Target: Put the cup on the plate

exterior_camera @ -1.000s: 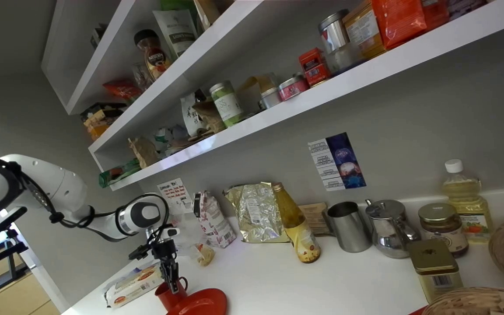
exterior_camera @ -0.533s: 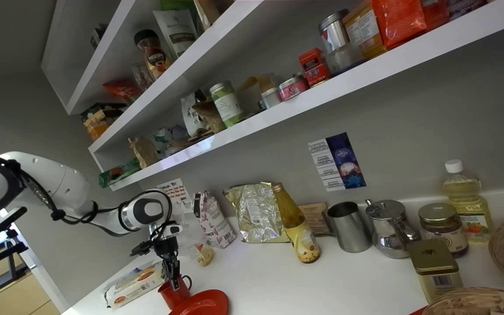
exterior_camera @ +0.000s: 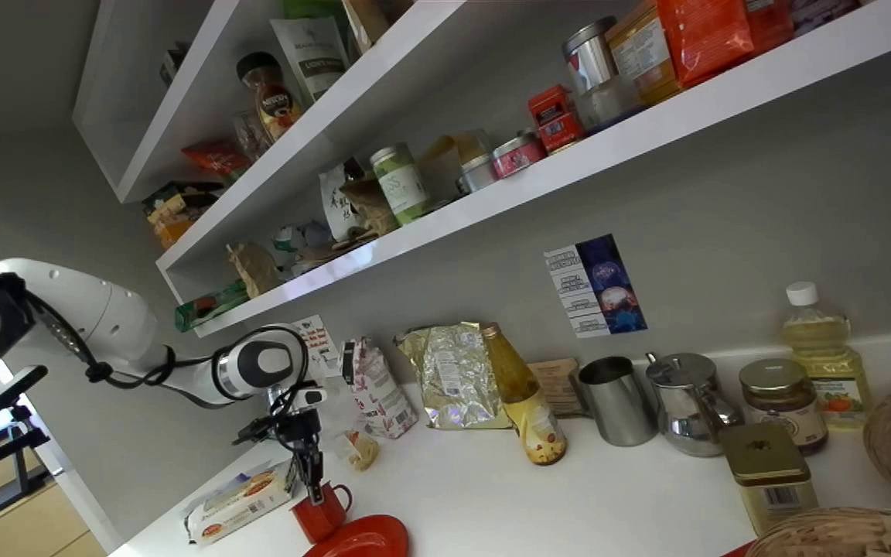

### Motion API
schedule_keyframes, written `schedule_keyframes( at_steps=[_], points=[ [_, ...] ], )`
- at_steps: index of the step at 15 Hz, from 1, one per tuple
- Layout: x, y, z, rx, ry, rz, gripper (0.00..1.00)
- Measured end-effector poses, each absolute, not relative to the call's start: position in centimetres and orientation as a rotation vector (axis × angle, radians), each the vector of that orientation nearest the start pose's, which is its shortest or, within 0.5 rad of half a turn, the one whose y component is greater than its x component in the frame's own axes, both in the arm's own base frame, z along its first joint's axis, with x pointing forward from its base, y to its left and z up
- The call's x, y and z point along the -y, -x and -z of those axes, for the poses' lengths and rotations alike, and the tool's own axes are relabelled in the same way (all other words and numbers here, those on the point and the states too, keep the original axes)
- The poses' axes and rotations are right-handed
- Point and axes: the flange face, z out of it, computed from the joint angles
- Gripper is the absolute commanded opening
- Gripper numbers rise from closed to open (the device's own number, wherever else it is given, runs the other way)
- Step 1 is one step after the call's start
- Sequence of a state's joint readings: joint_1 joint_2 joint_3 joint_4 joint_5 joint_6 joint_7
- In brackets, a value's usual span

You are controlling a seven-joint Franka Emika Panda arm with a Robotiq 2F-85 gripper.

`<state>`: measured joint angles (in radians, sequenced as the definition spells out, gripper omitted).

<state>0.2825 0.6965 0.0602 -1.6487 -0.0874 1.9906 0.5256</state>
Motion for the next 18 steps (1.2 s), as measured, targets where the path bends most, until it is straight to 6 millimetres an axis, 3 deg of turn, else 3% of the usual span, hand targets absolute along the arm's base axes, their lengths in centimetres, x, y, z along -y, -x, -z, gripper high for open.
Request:
schedule_keyframes(
  at_steps=[7,10,15,18],
  points=[
    [-20.5,-60.0,-18.5,-0.230,3.273,-0.526,0.02],
    [-19.6,-59.6,-19.5,-0.253,3.268,-0.515,0.02],
    [-14.7,-59.2,-22.2,-0.390,3.234,-0.457,0.02],
    [-11.2,-58.0,-22.2,-0.462,3.218,-0.447,0.02]
  ],
)
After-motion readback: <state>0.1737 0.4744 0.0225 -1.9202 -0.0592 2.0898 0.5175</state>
